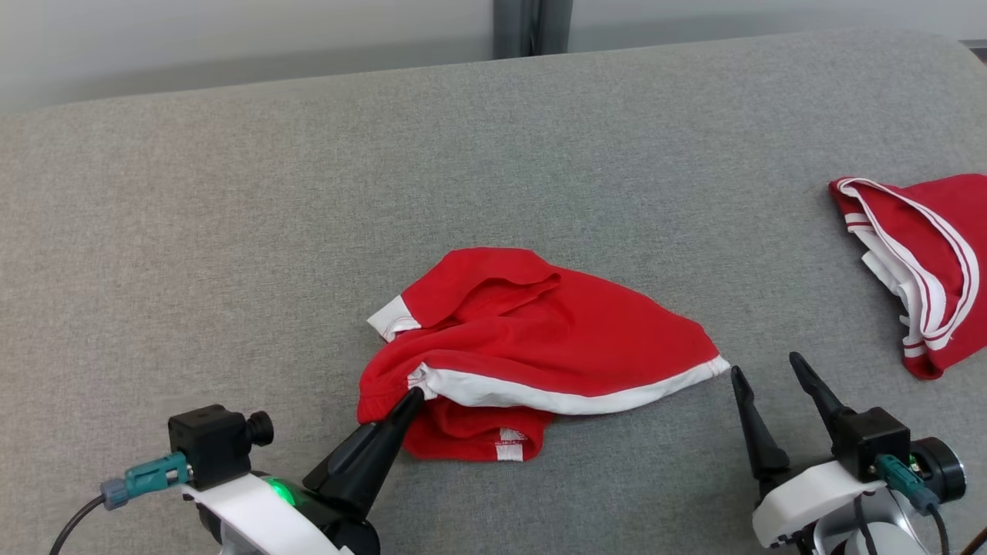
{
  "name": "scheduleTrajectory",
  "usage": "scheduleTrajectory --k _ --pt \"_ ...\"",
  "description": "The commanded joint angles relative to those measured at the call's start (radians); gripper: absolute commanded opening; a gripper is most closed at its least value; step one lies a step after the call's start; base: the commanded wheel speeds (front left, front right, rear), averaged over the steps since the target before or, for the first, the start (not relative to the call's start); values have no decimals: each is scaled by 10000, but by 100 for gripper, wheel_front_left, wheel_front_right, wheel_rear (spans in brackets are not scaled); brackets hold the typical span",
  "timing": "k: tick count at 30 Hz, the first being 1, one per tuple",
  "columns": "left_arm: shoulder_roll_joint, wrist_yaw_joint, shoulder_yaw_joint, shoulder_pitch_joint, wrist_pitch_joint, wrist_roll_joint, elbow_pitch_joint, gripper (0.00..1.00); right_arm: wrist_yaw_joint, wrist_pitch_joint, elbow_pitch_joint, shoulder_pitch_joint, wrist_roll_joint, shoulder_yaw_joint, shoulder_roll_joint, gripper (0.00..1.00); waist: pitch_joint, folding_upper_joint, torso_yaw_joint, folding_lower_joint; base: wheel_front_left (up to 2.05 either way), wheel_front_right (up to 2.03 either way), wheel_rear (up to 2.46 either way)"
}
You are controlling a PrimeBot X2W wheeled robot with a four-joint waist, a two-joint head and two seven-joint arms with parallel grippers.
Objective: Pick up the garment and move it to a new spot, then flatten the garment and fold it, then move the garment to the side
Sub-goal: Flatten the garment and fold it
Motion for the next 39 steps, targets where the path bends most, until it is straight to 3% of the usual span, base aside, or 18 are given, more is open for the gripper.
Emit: scheduleTrajectory --k 1,7,19,25,26,28,30,32,36,37,38,39 --pt "49 52 165 -170 -45 -36 26 0 -1 -2 168 -180 -4 156 -80 100 45 -1 71 -1 0 0 0" --pt "37 81 96 -356 48 -26 219 0 -1 -3 517 -219 359 870 -183 100 190 -1 102 -1 0 0 0" --pt "97 214 119 -275 28 58 325 0 -1 -3 590 -550 1094 1238 -115 100 361 -1 33 -1 0 0 0" --pt "49 179 -6 -416 59 44 372 0 -1 29 1648 -980 1268 1955 -284 100 358 -1 245 -1 0 0 0" --pt "38 175 -23 -414 58 39 376 0 -1 44 1848 -1033 1338 2057 -282 94 348 -1 277 -1 0 0 0" --pt "24 169 -63 -384 56 31 381 0 -1 46 2135 -1167 1461 2210 -289 68 339 -1 321 -1 0 0 0" --pt "23 188 -75 -323 42 -1 378 0 -1 36 2356 -1378 1571 2242 -288 69 332 -1 342 -1 0 0 0" --pt "37 195 -83 -289 48 -19 366 0 -1 33 2516 -1493 1602 2293 -304 53 334 -1 346 -1 0 0 0" --pt "61 200 -98 -297 85 -60 354 0 -3 41 2887 -1732 1687 2402 -376 44 321 -1 333 -1 0 0 0" --pt "67 205 -98 -305 91 -73 345 0 -4 49 2962 -1803 1701 2432 -374 30 327 -1 323 -1 0 0 0" --pt "72 207 -101 -314 102 -80 343 0 -4 48 3041 -1856 1745 2471 -363 0 330 -1 315 -1 0 0 0" --pt "77 206 -101 -323 114 -85 343 0 -4 48 3099 -1930 1787 2505 -362 0 328 -1 305 -1 0 0 0"
